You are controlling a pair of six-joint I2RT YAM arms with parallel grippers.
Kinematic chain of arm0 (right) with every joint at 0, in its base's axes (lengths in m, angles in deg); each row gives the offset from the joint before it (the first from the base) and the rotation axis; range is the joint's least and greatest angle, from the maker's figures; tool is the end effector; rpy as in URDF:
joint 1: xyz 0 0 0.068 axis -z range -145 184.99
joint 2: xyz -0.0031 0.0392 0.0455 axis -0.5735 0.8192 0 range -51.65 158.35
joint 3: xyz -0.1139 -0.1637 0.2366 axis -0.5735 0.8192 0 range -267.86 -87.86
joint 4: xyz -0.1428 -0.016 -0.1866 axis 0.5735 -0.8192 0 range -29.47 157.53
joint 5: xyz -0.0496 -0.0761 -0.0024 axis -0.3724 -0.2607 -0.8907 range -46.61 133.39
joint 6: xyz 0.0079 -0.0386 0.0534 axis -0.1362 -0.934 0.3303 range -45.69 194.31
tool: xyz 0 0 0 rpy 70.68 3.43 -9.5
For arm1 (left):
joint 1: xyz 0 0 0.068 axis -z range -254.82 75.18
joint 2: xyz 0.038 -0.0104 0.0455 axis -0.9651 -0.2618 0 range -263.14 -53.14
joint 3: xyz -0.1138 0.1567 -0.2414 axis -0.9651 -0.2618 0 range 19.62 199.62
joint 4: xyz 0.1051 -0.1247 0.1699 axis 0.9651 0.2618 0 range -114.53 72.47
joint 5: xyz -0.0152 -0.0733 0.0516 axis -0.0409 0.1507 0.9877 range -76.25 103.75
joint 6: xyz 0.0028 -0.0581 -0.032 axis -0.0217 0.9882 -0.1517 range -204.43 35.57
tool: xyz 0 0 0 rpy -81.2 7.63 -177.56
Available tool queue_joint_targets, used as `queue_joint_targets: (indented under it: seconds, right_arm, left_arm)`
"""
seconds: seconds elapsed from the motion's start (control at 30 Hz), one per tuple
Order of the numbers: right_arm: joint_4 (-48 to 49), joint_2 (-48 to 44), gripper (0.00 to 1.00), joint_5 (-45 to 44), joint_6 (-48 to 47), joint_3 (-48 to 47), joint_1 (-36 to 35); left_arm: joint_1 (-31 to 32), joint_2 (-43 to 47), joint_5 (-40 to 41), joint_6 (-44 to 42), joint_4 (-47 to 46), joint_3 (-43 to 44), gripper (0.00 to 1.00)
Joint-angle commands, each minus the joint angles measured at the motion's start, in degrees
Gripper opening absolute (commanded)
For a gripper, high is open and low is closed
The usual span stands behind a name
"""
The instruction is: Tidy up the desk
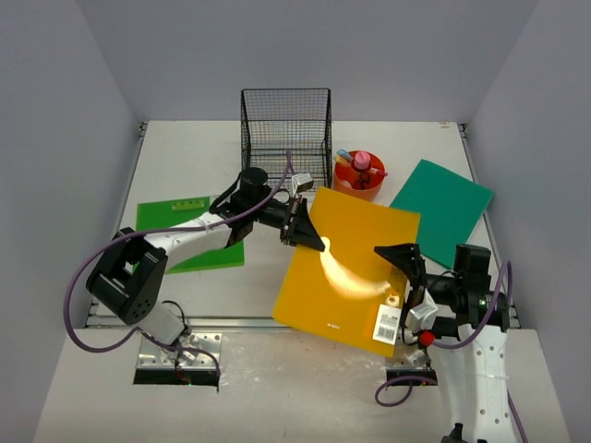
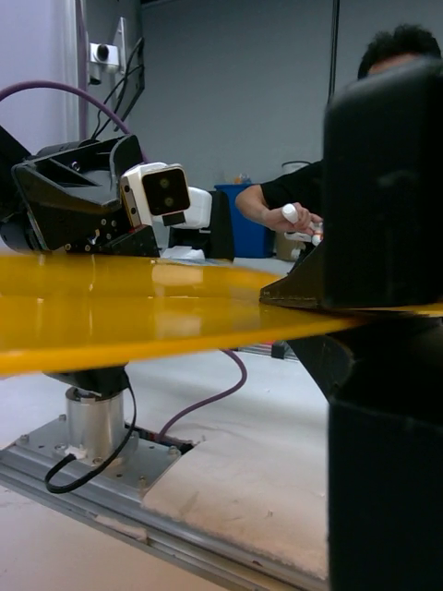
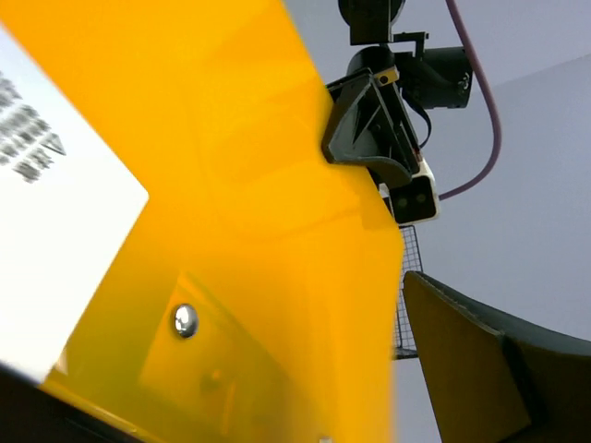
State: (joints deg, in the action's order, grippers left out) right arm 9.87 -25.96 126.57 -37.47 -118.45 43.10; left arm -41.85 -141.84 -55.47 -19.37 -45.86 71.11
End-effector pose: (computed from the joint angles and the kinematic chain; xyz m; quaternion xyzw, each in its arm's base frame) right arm 0.0151 0.0506 0.2587 -0.6882 0.2713 0.1083 0.6641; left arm 0.2346 -0.2107 0.3063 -0.1474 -0.7258 0.6717 0.0169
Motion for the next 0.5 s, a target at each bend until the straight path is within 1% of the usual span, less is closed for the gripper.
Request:
queue_joint_targets:
  seconds: [0.0, 0.03, 0.07, 0.1, 0.13, 0.17, 0.2, 0.23, 0.27, 0.3, 0.33, 0.4, 0.47]
  right_arm:
    - [-1.54, -0.18, 0.99, 7.98, -30.31, -0.98, -0.12]
    - [-0.73, -0.74, 0.99, 6.52, -27.39, -0.74, -0.10]
    - [1.94, -1.49, 0.99, 5.70, -24.44, 0.05, -0.10]
    - [5.76, -2.85, 0.99, 4.30, -18.75, 1.25, -0.10]
    - [7.63, -4.04, 0.99, 3.59, -13.17, 1.84, -0.10]
    - [11.31, -5.66, 0.99, 2.23, -5.43, 3.00, -0.10]
    - [18.05, -7.11, 0.99, -0.41, 1.65, 4.66, -0.10]
    - [23.39, -7.94, 0.99, -2.69, 6.59, 6.34, -0.10]
    - [27.55, -8.79, 0.99, -4.63, 14.64, 8.21, -0.10]
    - [32.53, -9.59, 0.99, -7.08, 25.92, 9.40, -0.10]
    - [36.93, -9.39, 0.99, -10.00, 30.05, 9.96, -0.10]
    - [42.68, -6.82, 0.99, -13.98, 42.80, 9.11, -0.10]
    - [44.41, -2.36, 0.99, -20.12, 58.19, 5.90, -0.10]
  left_arm:
    - [-5.21, 5.67, 1.33, -6.56, 2.18, 0.20, 0.00]
    - [-6.82, 6.72, 1.99, -6.61, 1.56, -0.88, 0.00]
    - [-9.75, 8.75, 2.38, -6.38, 0.18, -1.78, 0.00]
    - [-11.05, 9.69, 2.26, -6.80, -0.25, -2.65, 0.00]
    - [-12.03, 10.45, 1.89, -7.05, -0.20, -3.14, 0.00]
    - [-13.37, 11.66, 1.23, -8.35, 1.26, -3.28, 0.00]
    - [-14.49, 12.90, 0.73, -10.24, 3.08, -3.40, 0.00]
    - [-15.44, 14.19, 0.51, -12.21, 4.99, -3.53, 0.00]
    - [-16.60, 15.65, 0.02, -14.08, 6.83, -3.97, 0.00]
    - [-17.42, 16.72, -0.91, -14.78, 7.34, -4.90, 0.00]
    - [-18.19, 17.77, -1.40, -15.13, 7.42, -5.32, 0.00]
    - [-19.04, 18.96, -1.85, -17.21, 8.36, -5.96, 0.00]
    - [-19.84, 20.59, -2.11, -19.37, 10.19, -5.93, 0.00]
